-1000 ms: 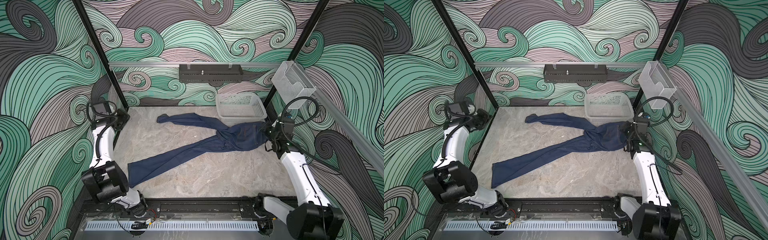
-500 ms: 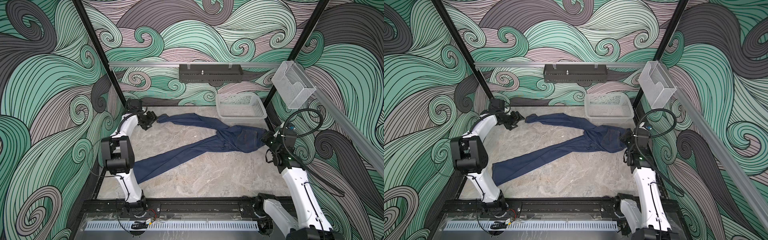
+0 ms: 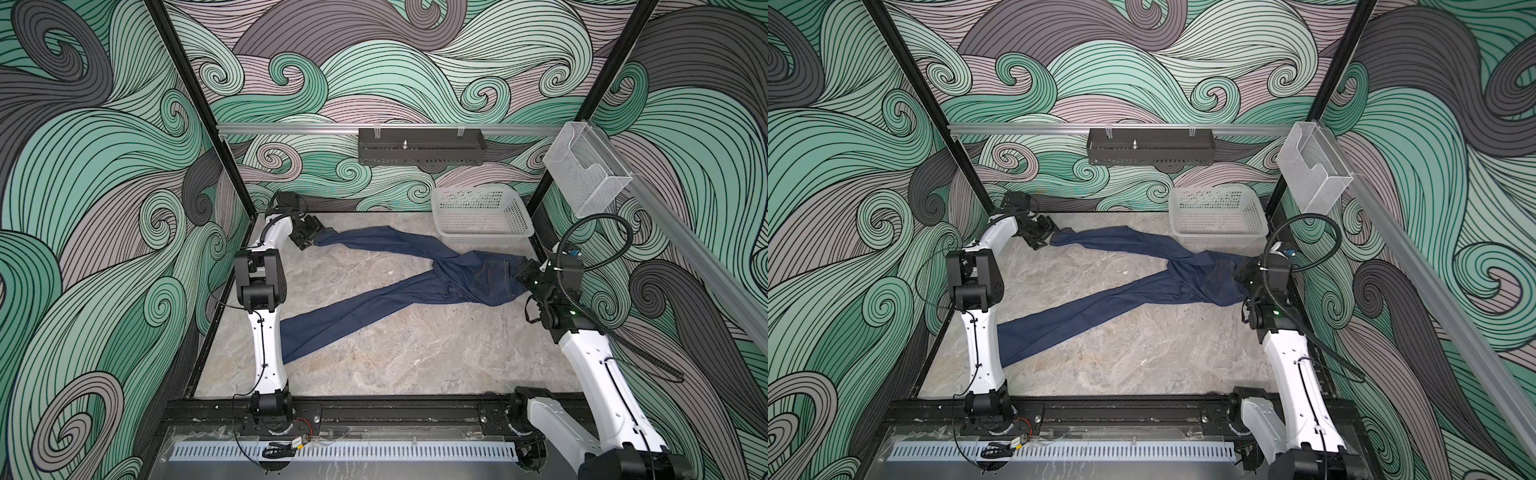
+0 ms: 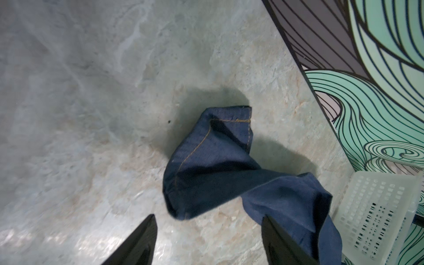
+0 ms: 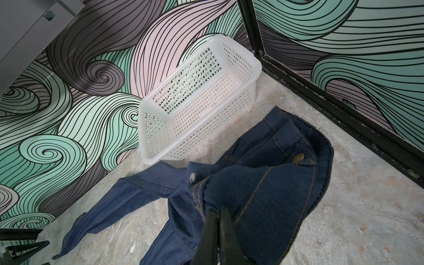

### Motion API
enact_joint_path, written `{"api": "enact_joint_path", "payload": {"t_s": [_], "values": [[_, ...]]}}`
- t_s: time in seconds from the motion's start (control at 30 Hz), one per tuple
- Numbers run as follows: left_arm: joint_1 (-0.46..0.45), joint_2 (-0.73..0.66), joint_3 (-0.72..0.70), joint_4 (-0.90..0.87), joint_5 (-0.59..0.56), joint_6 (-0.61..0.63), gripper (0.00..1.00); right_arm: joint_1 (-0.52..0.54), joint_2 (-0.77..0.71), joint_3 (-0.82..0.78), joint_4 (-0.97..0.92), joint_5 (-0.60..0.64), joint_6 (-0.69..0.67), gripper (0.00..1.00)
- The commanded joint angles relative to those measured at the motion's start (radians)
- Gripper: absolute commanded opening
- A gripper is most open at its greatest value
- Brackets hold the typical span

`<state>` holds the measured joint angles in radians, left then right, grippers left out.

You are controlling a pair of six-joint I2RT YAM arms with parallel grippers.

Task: Fold and stack the trousers
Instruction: Flatten out the trousers at the center of the table.

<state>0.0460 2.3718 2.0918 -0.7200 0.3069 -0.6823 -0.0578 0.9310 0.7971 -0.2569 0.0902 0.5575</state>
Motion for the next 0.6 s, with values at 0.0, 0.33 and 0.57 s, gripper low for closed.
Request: {"api": "enact_joint_path", "payload": {"t_s": [0.0,0.33,0.57], "values": [[-0.024,0.063,0.074,-0.077,-0.021,-0.016,0.72,0.009,-0.002,-0.009,0.035,0.020,-0.006,0.00],[-0.035,0.046,-0.035,-0.065,-0.065,-0.017,0.74,0.010,0.005,-0.008,0.035,0.031,-0.017,0.00],[-0.032,0.075,0.000,-0.069,-0.089,-0.014,0.69,0.011,0.006,-0.022,0.046,0.032,-0.016,0.00]]}}
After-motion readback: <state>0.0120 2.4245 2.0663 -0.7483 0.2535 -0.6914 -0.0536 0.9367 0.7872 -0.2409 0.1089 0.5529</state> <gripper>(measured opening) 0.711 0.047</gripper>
